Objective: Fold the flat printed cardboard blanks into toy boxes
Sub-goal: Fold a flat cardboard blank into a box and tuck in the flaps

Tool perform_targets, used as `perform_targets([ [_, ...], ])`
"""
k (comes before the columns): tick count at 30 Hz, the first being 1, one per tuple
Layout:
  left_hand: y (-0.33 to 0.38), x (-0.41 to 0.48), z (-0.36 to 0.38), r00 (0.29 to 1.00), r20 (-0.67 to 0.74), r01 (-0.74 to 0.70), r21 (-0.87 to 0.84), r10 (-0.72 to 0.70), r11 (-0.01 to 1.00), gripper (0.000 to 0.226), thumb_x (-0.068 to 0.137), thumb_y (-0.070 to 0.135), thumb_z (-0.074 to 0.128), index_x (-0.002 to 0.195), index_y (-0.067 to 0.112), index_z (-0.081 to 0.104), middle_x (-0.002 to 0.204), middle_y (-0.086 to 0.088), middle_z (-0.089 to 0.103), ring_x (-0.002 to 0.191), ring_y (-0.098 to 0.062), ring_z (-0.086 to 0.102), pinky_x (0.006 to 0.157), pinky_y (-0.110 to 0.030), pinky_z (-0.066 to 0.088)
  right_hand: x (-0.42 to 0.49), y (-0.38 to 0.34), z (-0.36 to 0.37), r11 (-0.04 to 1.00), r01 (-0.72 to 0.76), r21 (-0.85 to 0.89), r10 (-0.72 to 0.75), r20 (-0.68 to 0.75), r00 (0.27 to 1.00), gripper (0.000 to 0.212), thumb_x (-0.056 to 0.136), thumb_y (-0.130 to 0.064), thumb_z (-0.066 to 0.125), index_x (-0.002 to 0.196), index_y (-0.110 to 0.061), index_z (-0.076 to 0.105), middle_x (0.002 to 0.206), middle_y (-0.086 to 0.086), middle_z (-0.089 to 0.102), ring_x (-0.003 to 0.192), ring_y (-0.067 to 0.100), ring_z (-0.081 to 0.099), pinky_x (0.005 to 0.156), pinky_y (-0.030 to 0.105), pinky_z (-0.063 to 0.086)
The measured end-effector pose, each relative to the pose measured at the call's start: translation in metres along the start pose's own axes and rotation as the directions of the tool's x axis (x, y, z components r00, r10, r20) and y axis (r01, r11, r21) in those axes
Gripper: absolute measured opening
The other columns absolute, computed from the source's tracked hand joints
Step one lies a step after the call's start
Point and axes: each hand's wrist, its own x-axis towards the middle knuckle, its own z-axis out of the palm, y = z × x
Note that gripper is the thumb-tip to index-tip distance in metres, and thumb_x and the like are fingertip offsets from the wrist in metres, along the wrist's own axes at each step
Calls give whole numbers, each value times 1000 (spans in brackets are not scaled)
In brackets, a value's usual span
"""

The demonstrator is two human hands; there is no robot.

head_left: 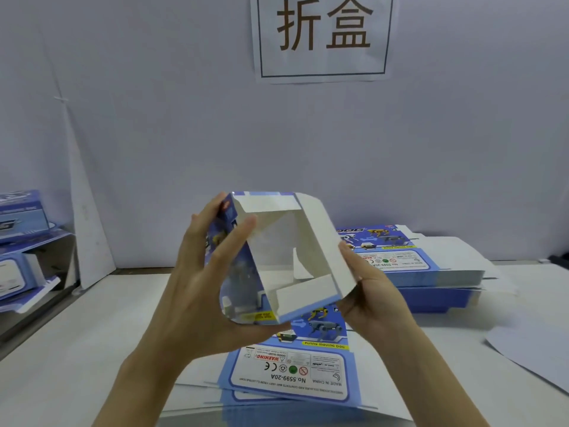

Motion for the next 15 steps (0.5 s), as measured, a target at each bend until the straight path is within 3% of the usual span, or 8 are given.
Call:
perform_targets([
  [2,4,1,-4,999,-14,30,-17,-30,999,108,58,62,78,146,29,23,153,-18,19,143,-28,25,109,-24,36,-2,-6,-3,951,225,-214,-231,-7,973,28,77,-30,66,99,-12,70,85,8,74,69,17,71,47,26,54],
  [6,13,4,-8,995,42,82,67,-85,994,103,60,71,69,144,28,29,153,-9,20,140,-11,23,101,-20,32,-5,-15,-10,664,519,-538,-599,31,800,13,92,-25,61,94,-19,73,81,-5,73,71,9,66,51,26,54],
  [8,16,5,-7,992,75,91,107,-99,990,100,61,73,66,143,28,32,152,-10,21,137,-9,24,99,-19,29,-5,-15,-12,585,573,-574,-658,77,749,13,92,-23,61,98,-24,73,86,-8,74,74,6,68,54,27,56],
  [11,17,6,-7,990,92,97,146,-111,985,97,61,74,64,142,29,35,150,-12,24,134,-11,28,98,-24,33,-3,-12,-11,561,614,-556,-700,78,710,23,92,-18,62,107,-32,71,91,-16,74,80,2,67,60,28,58],
  [15,19,6,-2,989,93,100,179,-119,979,97,60,74,64,141,29,37,149,-12,27,132,-16,33,95,-30,37,-3,-5,-9,295,694,-657,-841,166,515,30,94,-8,58,113,-30,65,88,-32,69,75,-8,58,68,7,45],
])
